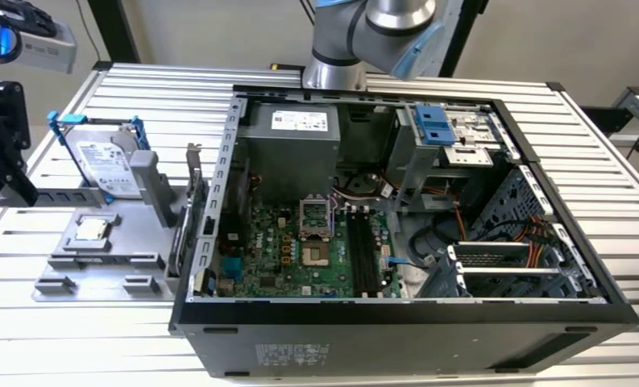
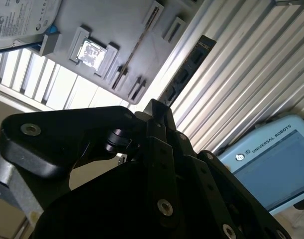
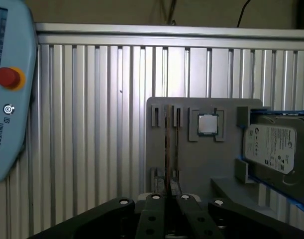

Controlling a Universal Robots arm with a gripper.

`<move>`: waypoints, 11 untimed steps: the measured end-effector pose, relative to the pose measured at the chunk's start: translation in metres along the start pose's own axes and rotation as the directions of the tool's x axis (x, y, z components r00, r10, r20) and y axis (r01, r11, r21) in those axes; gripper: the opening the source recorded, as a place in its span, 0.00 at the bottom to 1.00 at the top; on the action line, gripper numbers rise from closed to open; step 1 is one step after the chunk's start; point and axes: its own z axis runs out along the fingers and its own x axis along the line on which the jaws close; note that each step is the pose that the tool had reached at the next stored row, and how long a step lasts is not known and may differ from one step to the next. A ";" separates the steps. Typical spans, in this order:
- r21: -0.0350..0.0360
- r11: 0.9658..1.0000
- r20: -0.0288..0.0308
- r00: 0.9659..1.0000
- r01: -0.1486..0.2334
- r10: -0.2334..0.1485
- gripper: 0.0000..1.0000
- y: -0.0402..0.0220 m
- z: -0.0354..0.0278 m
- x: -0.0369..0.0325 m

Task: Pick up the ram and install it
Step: 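Pick up the ram and move it above insertion slot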

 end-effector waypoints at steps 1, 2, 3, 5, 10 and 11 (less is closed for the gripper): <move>0.000 1.000 0.000 1.000 0.000 0.000 0.00 0.0000 -0.0006 -0.0001; 0.000 1.000 0.000 1.000 0.000 0.000 0.00 0.0000 -0.0013 -0.0003; 0.000 1.000 0.000 1.000 0.000 0.000 0.00 0.0000 -0.0018 -0.0004; 0.000 1.000 0.000 1.000 0.000 0.000 0.00 0.0000 -0.0028 -0.0006; 0.000 1.000 0.000 1.000 0.000 0.000 0.00 0.0001 -0.0046 -0.0016; 0.000 1.000 0.000 1.000 0.000 0.000 0.00 0.0001 -0.0052 -0.0019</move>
